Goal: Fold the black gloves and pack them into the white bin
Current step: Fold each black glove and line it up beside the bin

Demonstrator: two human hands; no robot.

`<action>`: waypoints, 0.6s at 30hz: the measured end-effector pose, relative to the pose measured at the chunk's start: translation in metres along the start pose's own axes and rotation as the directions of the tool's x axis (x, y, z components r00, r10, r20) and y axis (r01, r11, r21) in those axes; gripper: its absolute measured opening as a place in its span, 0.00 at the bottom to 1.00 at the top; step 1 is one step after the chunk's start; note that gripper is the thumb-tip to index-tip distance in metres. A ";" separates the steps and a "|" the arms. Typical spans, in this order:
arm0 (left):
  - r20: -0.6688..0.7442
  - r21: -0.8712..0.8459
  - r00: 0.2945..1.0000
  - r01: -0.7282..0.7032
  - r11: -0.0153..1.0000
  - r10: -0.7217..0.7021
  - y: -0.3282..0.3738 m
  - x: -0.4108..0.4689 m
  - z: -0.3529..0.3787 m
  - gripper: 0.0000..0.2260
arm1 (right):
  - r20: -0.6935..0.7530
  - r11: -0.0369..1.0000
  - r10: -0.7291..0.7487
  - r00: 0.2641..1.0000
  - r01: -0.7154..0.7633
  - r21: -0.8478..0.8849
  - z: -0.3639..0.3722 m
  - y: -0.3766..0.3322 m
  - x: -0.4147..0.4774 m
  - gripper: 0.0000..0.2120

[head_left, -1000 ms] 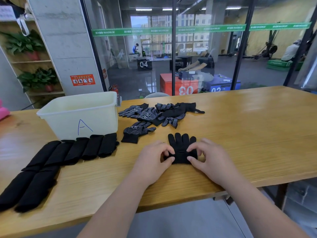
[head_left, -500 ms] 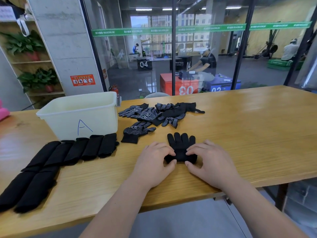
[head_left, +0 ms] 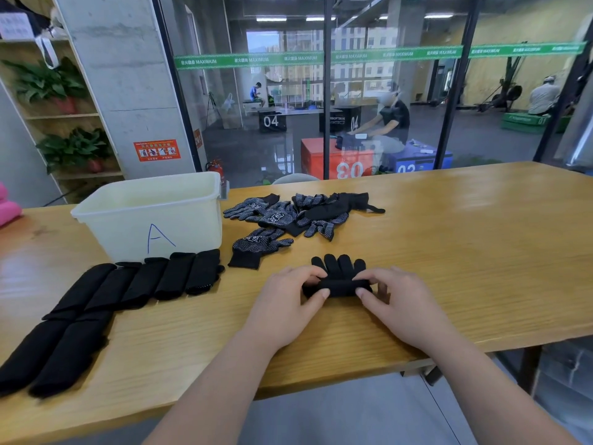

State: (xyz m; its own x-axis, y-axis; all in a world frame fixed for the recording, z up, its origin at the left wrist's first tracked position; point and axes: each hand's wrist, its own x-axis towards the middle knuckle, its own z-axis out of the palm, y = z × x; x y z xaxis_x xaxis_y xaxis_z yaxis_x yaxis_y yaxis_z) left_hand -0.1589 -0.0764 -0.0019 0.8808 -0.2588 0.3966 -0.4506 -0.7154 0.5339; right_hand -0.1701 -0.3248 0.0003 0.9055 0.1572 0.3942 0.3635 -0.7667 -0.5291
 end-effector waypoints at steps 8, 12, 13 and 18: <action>-0.029 -0.043 1.000 0.010 0.999 -0.011 0.000 0.004 0.002 0.13 | -0.038 0.991 0.063 0.997 -0.058 0.123 0.002 0.002 0.005 0.11; -0.088 0.106 0.992 -0.085 0.991 0.094 -0.001 0.006 0.006 0.08 | -0.151 0.980 -0.058 0.987 0.027 -0.198 0.009 0.000 0.004 0.13; -0.097 0.134 0.988 -0.105 0.986 0.118 -0.002 0.006 0.007 0.07 | -0.171 0.964 -0.118 0.978 0.071 -0.256 0.011 0.001 0.003 0.12; -0.121 0.245 0.976 -0.147 0.958 0.181 -0.001 0.008 0.012 0.09 | -0.169 0.896 -0.273 0.947 0.186 -0.403 0.017 0.006 0.003 0.10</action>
State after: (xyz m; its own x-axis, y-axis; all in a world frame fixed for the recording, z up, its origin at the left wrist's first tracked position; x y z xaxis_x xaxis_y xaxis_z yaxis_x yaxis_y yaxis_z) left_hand -0.1491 -0.0853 -0.0082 0.7605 -0.3039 0.5738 -0.5260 -0.8065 0.2700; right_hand -0.1610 -0.3184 -0.0146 0.7210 0.2530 0.6451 0.4060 -0.9087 -0.0974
